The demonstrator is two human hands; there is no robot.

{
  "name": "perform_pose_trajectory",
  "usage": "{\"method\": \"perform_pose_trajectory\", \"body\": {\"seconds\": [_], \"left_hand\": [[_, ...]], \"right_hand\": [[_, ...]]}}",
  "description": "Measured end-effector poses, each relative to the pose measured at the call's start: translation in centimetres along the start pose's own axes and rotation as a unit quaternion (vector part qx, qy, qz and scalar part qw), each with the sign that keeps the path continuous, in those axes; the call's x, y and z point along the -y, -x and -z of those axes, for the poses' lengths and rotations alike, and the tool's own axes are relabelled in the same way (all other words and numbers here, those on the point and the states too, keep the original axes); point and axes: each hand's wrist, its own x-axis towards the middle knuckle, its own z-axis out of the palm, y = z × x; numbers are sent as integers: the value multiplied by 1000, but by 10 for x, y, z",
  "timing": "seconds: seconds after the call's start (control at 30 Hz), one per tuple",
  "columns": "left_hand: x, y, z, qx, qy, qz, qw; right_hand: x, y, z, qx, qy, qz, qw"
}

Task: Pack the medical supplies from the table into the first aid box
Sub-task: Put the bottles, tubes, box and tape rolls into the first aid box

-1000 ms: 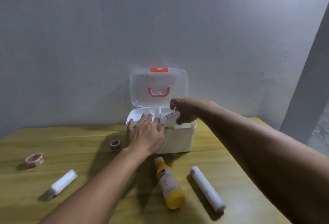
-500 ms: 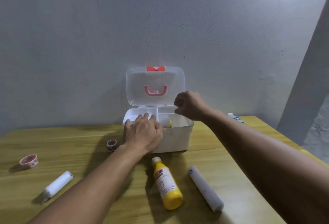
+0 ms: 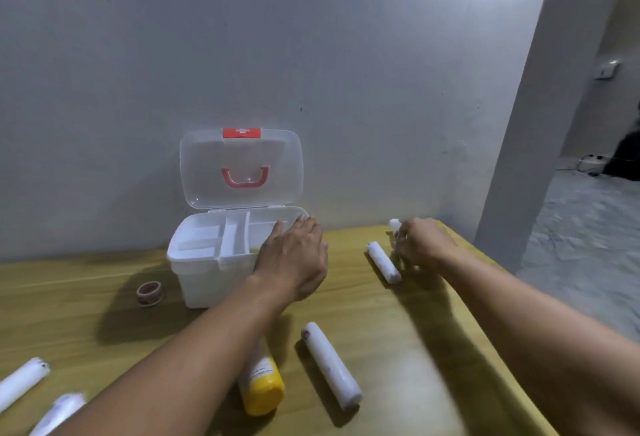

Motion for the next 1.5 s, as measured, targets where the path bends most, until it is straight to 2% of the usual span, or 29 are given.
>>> {"method": "perform_pose_trajectory", "body": {"seconds": [0.07, 0.1, 0.27, 0.33, 0.43, 0.5, 0.63, 0.73, 1.03, 1.5], "left_hand": [[-1, 0, 2, 2, 2, 4, 1000], [-2, 1, 4, 5, 3, 5, 1000], [4, 8, 15, 5, 21, 13, 1000], [17, 13, 22, -7, 19, 29, 999], [43, 24, 32, -24, 28, 73, 997], [59, 31, 35, -21, 34, 105, 994], [75, 45, 39, -21, 33, 142, 989], [80, 53, 43, -20, 39, 169, 985], [92, 58, 32, 11, -27, 143, 989], [95, 58, 30, 23, -2, 143, 989]], "right_hand": [[0, 3, 5, -50, 1, -40, 998], [1, 5, 8, -43, -5, -65, 997], [8, 14, 26, 97, -67, -154, 981], [11, 20, 34, 95, -92, -157, 979], [26, 23, 54, 9, -145, -107, 984], [47, 27, 72, -31, -190, -41, 980], [105, 44, 101, 0, -314, 95, 945], [146, 54, 107, 39, -354, 158, 921], [196, 51, 55, 39, -269, 215, 938], [196, 50, 24, 48, -240, 209, 947]]}}
